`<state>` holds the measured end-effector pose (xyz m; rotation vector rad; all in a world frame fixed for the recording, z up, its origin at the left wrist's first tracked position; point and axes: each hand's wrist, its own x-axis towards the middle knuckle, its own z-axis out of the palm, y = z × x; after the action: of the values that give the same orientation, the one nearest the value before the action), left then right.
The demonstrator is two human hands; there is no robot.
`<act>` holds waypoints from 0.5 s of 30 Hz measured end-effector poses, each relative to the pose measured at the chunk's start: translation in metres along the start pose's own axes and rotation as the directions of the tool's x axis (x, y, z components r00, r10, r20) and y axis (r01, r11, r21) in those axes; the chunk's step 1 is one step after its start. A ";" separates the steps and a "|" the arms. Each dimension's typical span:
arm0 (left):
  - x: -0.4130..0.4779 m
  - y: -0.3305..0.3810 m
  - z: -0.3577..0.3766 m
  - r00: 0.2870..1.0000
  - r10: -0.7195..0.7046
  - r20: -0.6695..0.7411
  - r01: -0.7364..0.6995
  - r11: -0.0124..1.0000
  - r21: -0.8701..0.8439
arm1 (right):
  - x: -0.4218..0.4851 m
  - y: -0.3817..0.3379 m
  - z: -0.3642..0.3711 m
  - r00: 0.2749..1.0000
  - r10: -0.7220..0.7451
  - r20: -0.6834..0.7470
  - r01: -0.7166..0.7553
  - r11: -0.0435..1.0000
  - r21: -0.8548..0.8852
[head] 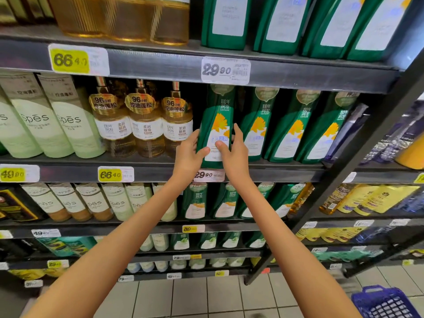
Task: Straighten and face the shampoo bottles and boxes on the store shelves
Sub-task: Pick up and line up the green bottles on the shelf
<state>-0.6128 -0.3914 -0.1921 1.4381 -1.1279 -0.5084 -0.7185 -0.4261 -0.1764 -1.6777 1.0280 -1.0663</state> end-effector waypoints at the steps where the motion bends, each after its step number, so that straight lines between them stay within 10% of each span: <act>1: 0.000 -0.001 0.002 1.000 -0.002 -0.014 0.002 1.000 0.007 | 0.001 0.002 0.001 1.000 0.011 -0.006 -0.011 1.000 0.000; 15: -0.004 -0.023 0.024 0.972 0.054 -0.228 0.004 0.970 0.243 | 0.016 0.018 0.012 0.998 0.008 -0.057 -0.009 1.000 -0.011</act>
<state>-0.6269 -0.4038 -0.2195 1.6448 -1.0426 -0.1796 -0.7059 -0.4429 -0.1930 -1.6584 1.0784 -1.1108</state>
